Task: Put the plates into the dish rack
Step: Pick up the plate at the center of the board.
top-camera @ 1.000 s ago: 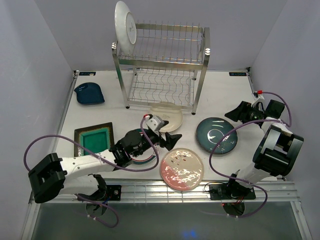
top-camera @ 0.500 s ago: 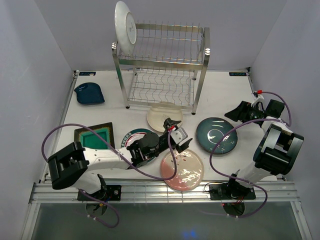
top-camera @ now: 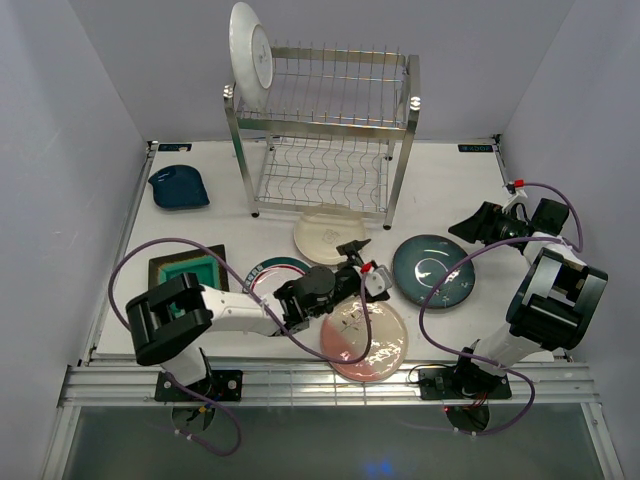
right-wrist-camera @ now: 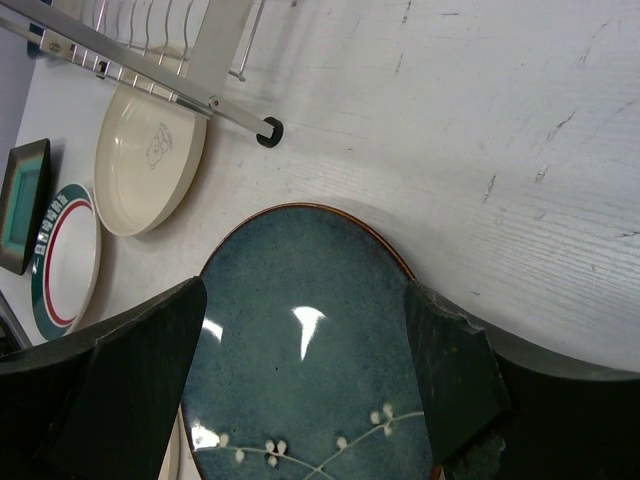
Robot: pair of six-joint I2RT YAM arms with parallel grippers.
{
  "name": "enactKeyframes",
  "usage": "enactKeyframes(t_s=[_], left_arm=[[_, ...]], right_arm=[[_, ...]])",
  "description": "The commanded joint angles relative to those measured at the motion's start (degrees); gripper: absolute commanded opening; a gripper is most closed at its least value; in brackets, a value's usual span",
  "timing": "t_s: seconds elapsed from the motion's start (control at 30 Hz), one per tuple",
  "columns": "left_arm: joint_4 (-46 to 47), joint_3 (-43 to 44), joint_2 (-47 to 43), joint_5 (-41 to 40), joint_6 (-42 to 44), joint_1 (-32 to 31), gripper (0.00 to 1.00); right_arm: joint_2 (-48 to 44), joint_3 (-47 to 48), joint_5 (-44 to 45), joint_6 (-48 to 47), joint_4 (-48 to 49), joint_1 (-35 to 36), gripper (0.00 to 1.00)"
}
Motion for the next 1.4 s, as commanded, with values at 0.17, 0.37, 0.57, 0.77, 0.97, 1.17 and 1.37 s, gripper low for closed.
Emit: enactKeyframes(t_s=[0.17,0.37,0.57,0.77,0.97,1.17,1.37], left_arm=[[0.75,3.47,6.79,1.36,14.05,-4.31,0.98],[2.15,5.33,14.42,-0.58,26.79,-8.26,0.98],[6.64,6.82,19.54,-2.6,33.32,-10.3,0.98],[-3.81,10.5,17.78,3.28,29.54,-10.38,0.98],[-11.27,14.55,17.87,6.45,27.69,-10.56,0.98],[-19.28,19.47,19.1,9.26,26.19,-10.56,0.97],[-22.89,22.72,21.47,11.02,26.02,-10.56,0.96]], right_arm=[[0.62,2.27,-0.92,-0.62,-0.28,0.2,0.85],[1.15,2.63,-1.36,-0.7,-0.63,0.2,0.85],[1.24,2.71,-1.54,-0.79,-0.9,0.29,0.85],[1.32,2.8,-1.98,-0.88,-1.07,0.2,0.85],[1.41,2.89,-2.24,-1.05,-1.25,0.2,0.85],[1.5,3.07,-2.51,-1.23,-1.51,0.2,0.85],[1.85,3.24,-2.86,-1.32,-1.78,0.2,0.85]])
